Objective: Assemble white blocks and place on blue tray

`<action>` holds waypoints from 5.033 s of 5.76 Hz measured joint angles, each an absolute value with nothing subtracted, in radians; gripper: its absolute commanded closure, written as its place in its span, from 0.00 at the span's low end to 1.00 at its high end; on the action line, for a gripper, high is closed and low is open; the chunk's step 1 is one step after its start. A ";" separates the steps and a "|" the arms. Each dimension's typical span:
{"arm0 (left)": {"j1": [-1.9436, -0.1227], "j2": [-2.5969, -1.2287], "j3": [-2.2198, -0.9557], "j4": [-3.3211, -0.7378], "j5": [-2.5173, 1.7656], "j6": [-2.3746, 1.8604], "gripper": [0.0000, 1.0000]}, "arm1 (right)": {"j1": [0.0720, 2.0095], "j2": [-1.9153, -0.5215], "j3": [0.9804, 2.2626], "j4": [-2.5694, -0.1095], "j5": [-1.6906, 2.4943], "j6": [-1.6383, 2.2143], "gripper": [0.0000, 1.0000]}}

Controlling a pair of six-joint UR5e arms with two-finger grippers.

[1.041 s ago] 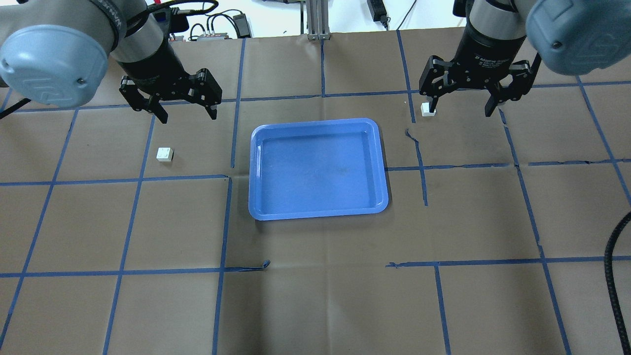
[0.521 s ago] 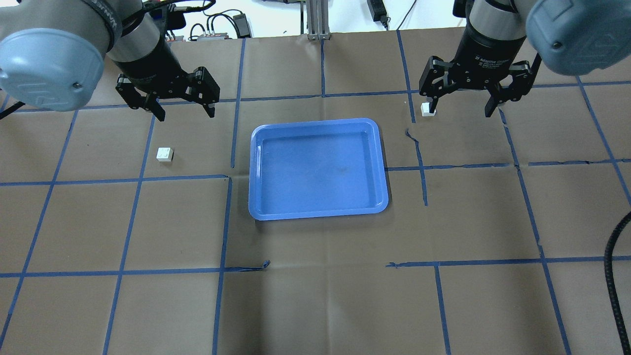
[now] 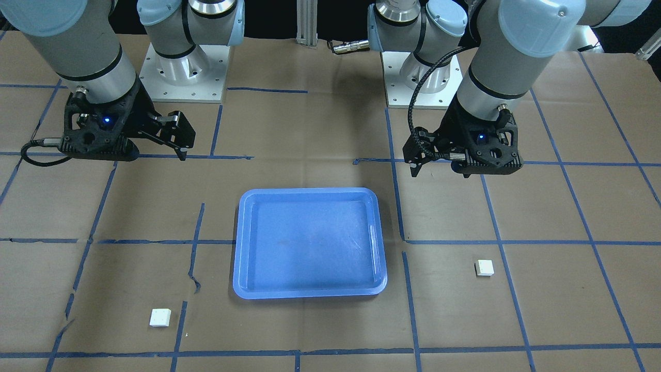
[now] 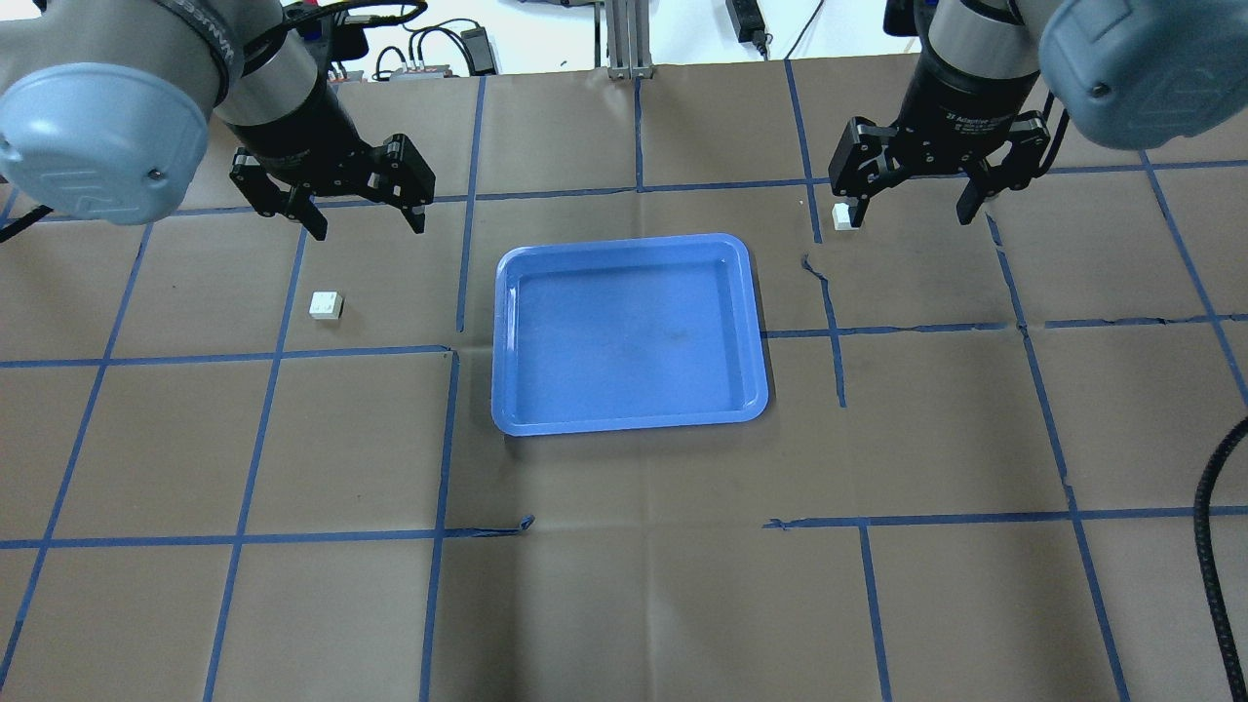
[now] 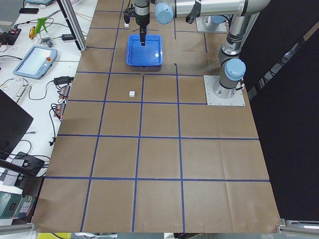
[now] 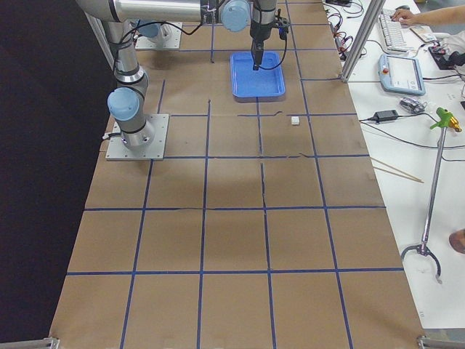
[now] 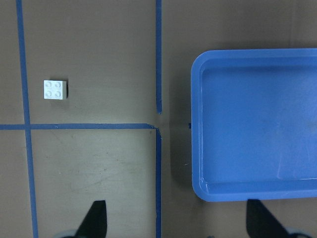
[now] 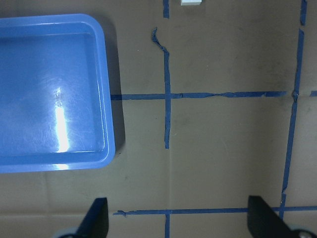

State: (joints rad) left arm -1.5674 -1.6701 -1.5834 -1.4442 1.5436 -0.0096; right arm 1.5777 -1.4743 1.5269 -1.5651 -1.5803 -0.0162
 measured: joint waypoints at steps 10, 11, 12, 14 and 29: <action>-1.271 -2.078 -1.613 -1.116 1.648 0.422 0.04 | 1.558 -1.384 1.517 -1.739 -1.658 -1.360 0.01; -1.273 -2.106 -1.620 -1.098 1.643 0.424 0.04 | 1.528 -1.338 1.470 -1.744 -1.631 -1.423 0.01; -1.281 -2.114 -1.626 -1.091 1.639 0.425 0.04 | 1.503 -1.278 1.399 -1.734 -1.593 -1.468 0.01; -1.298 -2.118 -1.635 -1.083 1.637 0.432 0.09 | 1.458 -1.154 1.272 -1.717 -1.543 -1.596 0.01; -1.800 -1.979 -1.664 -1.082 1.644 1.081 0.84 | 1.325 -0.867 1.463 -2.083 -1.140 -1.900 0.26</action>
State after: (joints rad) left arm -1.7997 -1.9788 -1.6637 -1.0824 1.6436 1.0809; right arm 1.3254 -0.8675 1.4631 -2.0831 -1.1398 -1.9001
